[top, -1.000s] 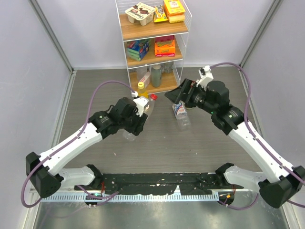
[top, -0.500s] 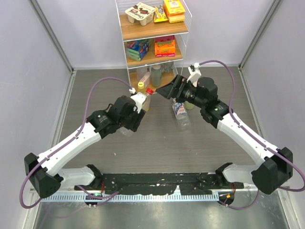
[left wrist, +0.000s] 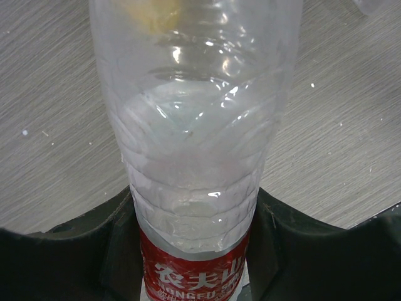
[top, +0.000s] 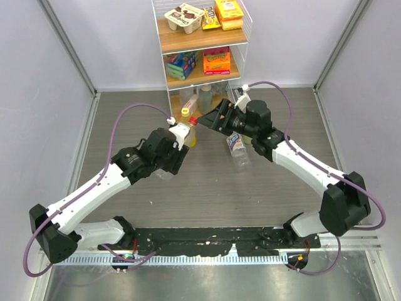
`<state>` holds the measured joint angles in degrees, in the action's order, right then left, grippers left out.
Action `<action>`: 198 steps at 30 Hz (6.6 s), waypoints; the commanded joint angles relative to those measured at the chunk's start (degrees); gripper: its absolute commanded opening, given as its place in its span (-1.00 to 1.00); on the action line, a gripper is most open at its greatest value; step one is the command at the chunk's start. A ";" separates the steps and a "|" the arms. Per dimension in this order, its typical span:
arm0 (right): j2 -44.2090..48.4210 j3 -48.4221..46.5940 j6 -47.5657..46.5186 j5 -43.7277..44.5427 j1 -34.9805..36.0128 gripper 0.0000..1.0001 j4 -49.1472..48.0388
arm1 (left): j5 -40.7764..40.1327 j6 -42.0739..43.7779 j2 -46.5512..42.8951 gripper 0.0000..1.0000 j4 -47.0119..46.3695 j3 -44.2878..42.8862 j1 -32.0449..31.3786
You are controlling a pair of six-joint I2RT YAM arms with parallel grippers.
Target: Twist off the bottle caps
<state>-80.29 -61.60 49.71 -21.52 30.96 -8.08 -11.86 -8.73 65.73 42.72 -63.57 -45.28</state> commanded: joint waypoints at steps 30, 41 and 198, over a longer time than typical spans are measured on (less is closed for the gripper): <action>-4.35 -2.91 5.39 -5.11 3.40 -0.60 -13.19 | 0.96 -0.50 1.24 -1.00 -1.59 0.55 -1.22; -0.40 0.08 2.59 -11.17 3.40 -0.97 -19.69 | 13.77 1.26 -1.48 -1.00 -2.64 -0.06 -2.18; 11.03 0.17 -15.70 -21.62 7.45 -0.97 -12.49 | 28.71 0.03 -7.81 -1.00 0.44 -0.68 -2.36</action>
<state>-73.87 -61.12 37.71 -33.01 37.43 -14.72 3.84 -8.73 60.07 44.75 -61.52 -47.62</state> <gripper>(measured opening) 0.407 0.527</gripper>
